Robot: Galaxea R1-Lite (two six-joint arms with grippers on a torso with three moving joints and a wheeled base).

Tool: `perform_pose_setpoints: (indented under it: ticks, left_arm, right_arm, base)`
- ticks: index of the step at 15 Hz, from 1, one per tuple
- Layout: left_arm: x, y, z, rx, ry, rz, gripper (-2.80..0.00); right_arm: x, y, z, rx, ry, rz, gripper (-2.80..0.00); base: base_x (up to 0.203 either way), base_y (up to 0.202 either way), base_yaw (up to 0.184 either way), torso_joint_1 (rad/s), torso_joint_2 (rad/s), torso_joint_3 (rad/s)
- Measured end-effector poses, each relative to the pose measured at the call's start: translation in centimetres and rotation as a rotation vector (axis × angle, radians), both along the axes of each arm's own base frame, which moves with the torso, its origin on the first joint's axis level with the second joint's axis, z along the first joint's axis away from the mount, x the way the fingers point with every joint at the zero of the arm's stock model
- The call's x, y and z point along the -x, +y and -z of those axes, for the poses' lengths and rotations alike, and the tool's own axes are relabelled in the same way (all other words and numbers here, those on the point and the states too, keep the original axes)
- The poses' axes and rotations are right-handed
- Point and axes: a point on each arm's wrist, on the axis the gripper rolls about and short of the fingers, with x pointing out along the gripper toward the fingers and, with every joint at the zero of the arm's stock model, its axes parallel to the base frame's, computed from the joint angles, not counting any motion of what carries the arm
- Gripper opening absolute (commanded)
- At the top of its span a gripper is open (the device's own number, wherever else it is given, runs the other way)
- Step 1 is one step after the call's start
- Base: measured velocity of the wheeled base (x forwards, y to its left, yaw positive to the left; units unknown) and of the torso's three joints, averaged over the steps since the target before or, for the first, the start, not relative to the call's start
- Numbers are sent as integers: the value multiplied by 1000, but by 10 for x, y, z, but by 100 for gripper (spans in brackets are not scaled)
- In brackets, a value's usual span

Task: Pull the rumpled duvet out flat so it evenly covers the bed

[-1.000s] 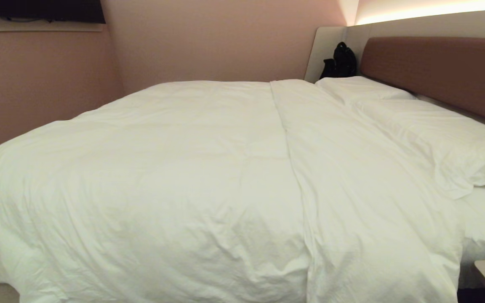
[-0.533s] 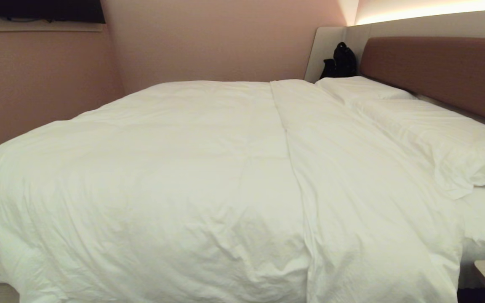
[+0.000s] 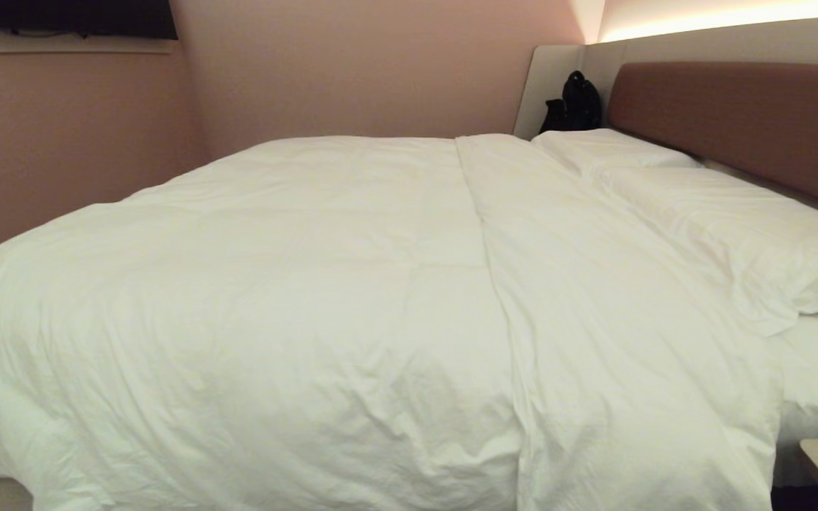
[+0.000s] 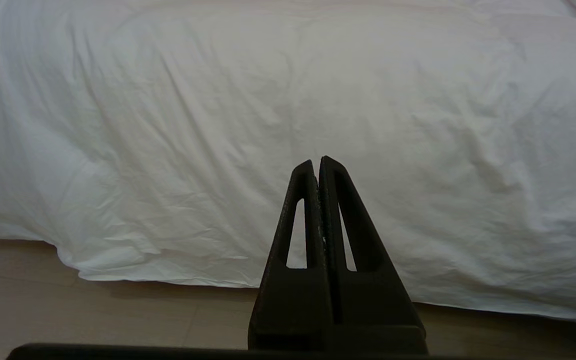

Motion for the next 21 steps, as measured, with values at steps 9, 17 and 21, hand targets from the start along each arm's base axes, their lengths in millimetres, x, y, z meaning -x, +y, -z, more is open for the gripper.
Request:
perform_pose_setpoints:
  ticks: [9,17,21]
  left_arm:
    - [0,0,0,-1,0,0,-280]
    - [0,0,0,-1,0,0,-280]
    - [0,0,0,-1,0,0,-280]
  right_arm:
    - [8,1,2,2,-4,-8,-280]
    - [9,1,8,-2,1,-30,-280]
    - [10,0,7,0,-1,-65,-280]
  base:
    - [0,0,0,0,0,0]
    - [0,0,0,0,0,0]
    - [0,0,0,0,0,0]
